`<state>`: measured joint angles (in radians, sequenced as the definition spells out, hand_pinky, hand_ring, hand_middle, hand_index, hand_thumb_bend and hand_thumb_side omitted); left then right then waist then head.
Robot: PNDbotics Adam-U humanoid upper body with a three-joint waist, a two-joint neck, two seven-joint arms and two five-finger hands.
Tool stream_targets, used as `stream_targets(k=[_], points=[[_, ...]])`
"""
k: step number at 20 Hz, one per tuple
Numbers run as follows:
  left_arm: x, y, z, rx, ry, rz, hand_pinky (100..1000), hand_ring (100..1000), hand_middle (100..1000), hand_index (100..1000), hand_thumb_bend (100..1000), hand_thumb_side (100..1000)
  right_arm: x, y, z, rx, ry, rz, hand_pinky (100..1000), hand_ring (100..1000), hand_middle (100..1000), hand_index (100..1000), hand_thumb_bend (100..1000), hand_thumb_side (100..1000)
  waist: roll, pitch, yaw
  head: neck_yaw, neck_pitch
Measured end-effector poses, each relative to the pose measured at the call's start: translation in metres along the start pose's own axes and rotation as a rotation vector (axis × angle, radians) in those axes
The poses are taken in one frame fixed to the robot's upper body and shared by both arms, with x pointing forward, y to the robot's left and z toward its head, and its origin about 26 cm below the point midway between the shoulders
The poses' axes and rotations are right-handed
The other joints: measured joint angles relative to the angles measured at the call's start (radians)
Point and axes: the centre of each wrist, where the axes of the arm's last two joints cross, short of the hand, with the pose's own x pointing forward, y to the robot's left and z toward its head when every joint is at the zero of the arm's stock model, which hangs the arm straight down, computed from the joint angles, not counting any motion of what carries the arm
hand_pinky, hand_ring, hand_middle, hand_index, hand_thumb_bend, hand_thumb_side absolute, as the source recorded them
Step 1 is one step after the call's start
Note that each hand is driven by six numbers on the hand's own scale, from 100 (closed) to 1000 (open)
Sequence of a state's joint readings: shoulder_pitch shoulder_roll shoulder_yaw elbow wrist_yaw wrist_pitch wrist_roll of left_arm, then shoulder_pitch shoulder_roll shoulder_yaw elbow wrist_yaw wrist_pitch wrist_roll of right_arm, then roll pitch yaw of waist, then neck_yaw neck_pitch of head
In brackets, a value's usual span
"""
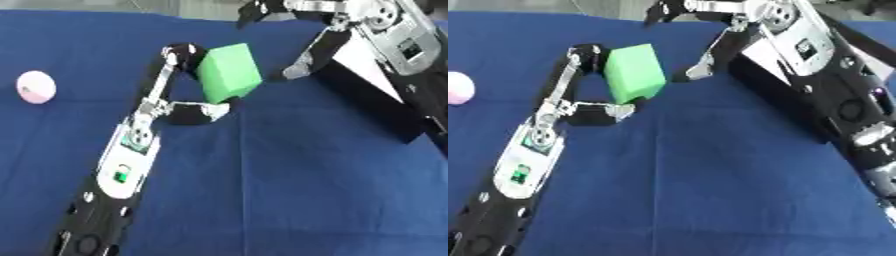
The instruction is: Pick up the objects with one hand, pass them to the other hand, and then place them into the box on the other side of the table.
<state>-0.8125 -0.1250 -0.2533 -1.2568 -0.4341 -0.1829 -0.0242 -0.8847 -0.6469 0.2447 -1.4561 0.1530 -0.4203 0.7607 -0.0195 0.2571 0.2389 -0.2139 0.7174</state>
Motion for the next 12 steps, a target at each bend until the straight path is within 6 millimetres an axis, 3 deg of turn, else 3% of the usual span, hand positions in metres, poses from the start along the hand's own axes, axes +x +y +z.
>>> stream_targets(k=[12], points=[[0.004, 0.001, -0.005, 0.029, -0.009, -0.003, 537, 505, 472, 554, 100, 100, 0.003, 0.011, -0.011, 0.061, -0.019, -0.031, 920, 1000, 865, 915, 413, 330, -0.004, 0.003, -0.005, 0.023, 0.000]])
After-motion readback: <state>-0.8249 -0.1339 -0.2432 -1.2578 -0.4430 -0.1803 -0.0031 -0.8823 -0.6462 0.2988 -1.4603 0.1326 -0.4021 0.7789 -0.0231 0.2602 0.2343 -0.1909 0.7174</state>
